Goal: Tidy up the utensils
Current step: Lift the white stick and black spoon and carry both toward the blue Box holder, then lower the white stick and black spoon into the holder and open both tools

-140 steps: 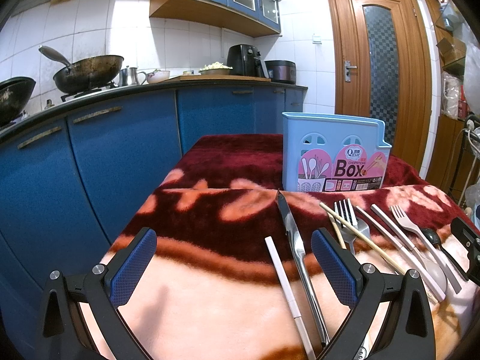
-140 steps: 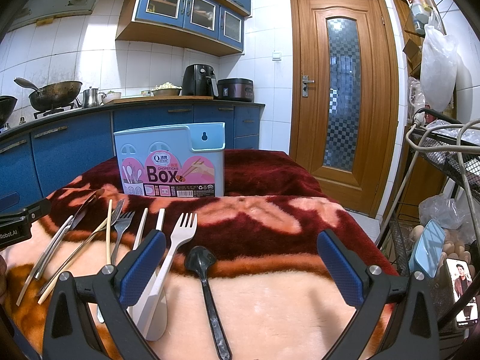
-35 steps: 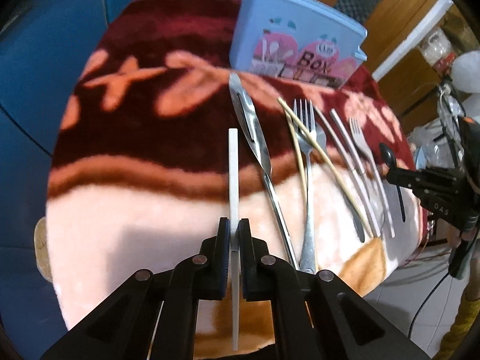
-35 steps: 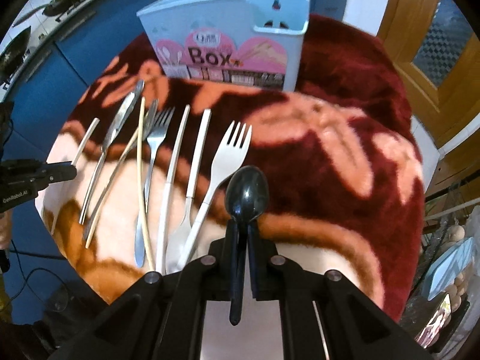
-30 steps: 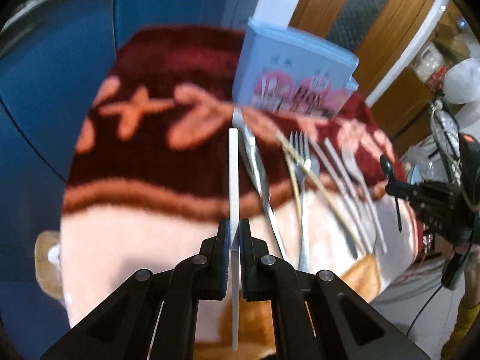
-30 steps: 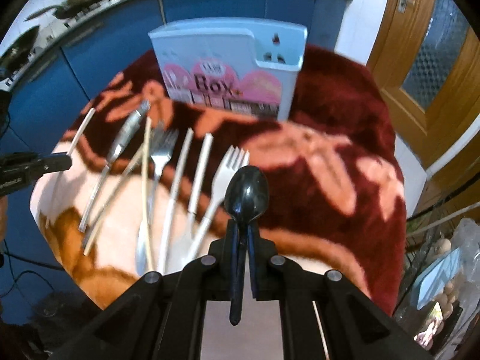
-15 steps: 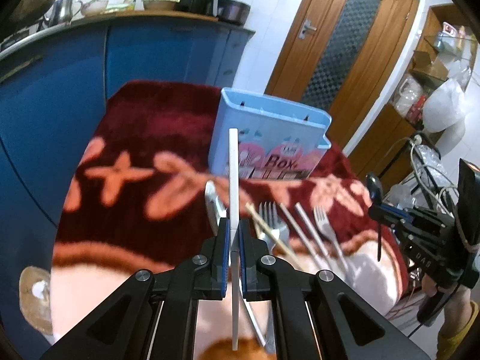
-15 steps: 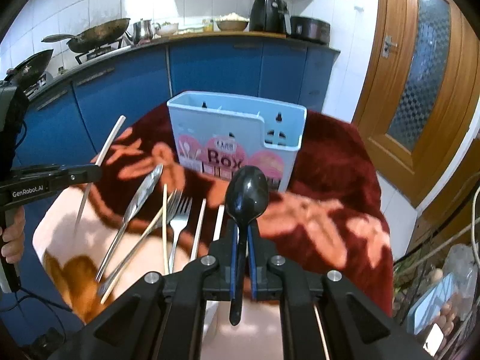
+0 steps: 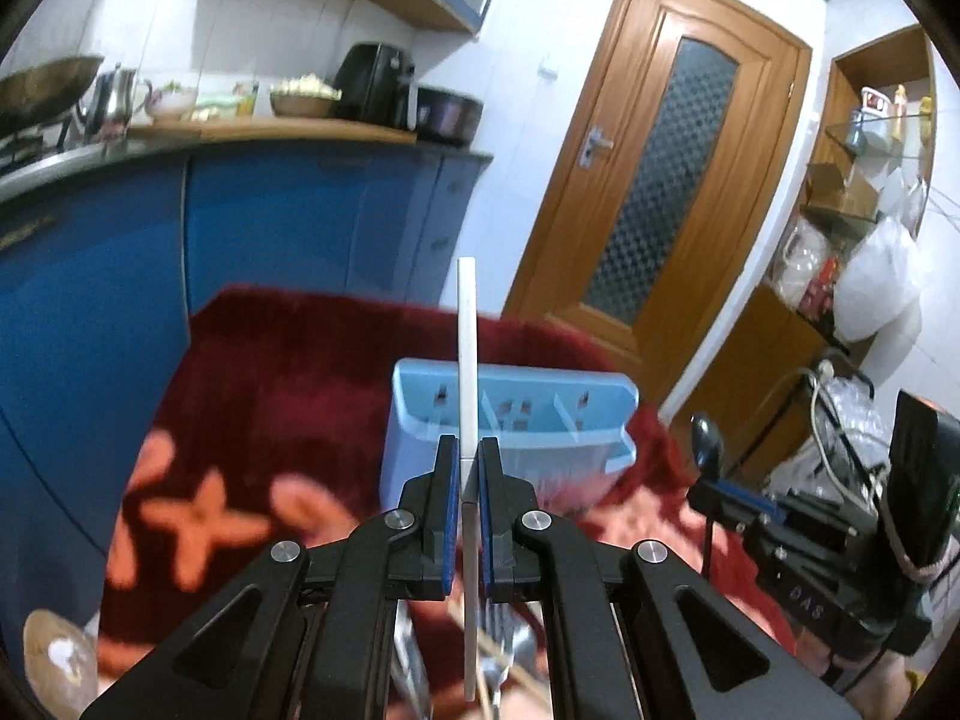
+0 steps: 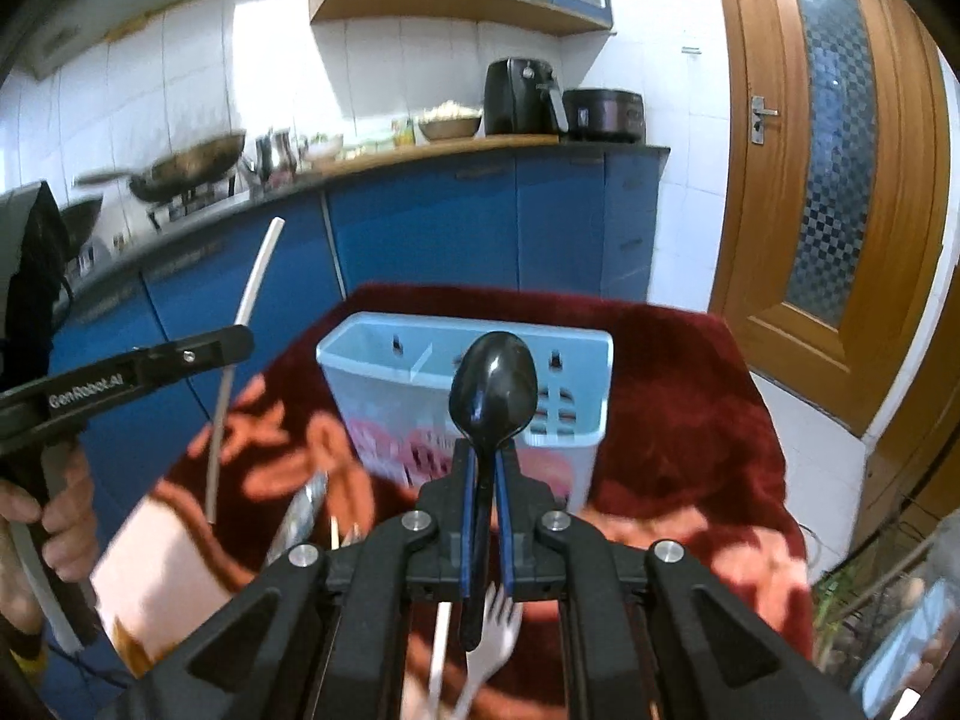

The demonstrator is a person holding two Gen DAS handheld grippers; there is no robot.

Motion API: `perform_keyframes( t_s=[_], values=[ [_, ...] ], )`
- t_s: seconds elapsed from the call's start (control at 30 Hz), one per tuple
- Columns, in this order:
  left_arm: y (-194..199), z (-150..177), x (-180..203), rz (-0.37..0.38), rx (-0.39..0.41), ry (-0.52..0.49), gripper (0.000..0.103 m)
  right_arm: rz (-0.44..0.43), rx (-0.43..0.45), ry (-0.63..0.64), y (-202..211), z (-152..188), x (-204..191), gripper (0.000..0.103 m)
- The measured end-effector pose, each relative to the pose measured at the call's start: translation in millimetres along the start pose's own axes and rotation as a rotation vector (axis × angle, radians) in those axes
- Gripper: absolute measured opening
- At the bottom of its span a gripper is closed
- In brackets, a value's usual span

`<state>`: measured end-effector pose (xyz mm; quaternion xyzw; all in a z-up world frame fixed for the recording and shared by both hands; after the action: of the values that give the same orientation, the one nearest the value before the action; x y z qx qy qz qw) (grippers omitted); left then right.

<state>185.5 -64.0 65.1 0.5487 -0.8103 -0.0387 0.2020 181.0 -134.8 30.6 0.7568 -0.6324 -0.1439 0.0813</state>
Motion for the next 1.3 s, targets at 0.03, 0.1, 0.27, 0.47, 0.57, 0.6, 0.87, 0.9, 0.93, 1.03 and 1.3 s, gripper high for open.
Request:
perform_keyframes(
  t_s=[0.03, 0.1, 0.27, 0.47, 0.57, 0.6, 0.87, 0.9, 0.93, 1.03, 1.3],
  values=[
    [-3, -5, 2, -0.001, 0.017, -0.005, 0.006, -0.003, 0.014, -0.005, -2, -3, 1, 0.008],
    [-12, -19, 8, -0.006, 0.068, -0.028, 0.006, 0.004, 0.054, -0.014, -8, -12, 5, 0.008],
    [-29, -44, 15, -0.024, 0.168, -0.063, 0.006, 0.017, 0.112, -0.041, -30, -31, 16, 0.008],
    [-51, -61, 11, -0.068, 0.276, -0.081, 0.006, 0.061, 0.180, -0.038, -56, -41, 34, 0.008],
    [-62, -61, 7, -0.086, 0.302, -0.101, 0.006, 0.062, 0.201, -0.047, -68, -39, 40, 0.008],
    [-65, -60, 6, -0.088, 0.312, -0.105, 0.006, 0.070, 0.199, -0.044, -73, -37, 43, 0.008],
    [-82, -39, -4, -0.107, 0.347, -0.131, 0.006, 0.102, 0.162, 0.002, -94, -16, 42, 0.008],
    [-82, -35, -4, -0.107, 0.345, -0.131, 0.006, 0.104, 0.157, 0.009, -95, -14, 41, 0.008],
    [-83, -32, -5, -0.106, 0.342, -0.130, 0.006, 0.106, 0.156, 0.013, -95, -13, 42, 0.008],
    [-86, -24, -7, -0.111, 0.334, -0.122, 0.006, 0.111, 0.161, 0.033, -95, -13, 39, 0.008],
    [-88, -10, -10, -0.108, 0.318, -0.112, 0.006, 0.105, 0.161, 0.035, -95, -12, 37, 0.008]
  ],
)
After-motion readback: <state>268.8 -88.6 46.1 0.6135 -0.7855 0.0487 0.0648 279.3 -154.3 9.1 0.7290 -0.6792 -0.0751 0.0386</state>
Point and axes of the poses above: each gripper's, at about its wrist camera, not at the fingertips, and y roughly against the way its jaws point, x to its right, z to its underside, the point moved 9 cm from there along -y, roughly the way its jaws point, and after that the axes turned 14 degrees about x, right-handed, at the moved point
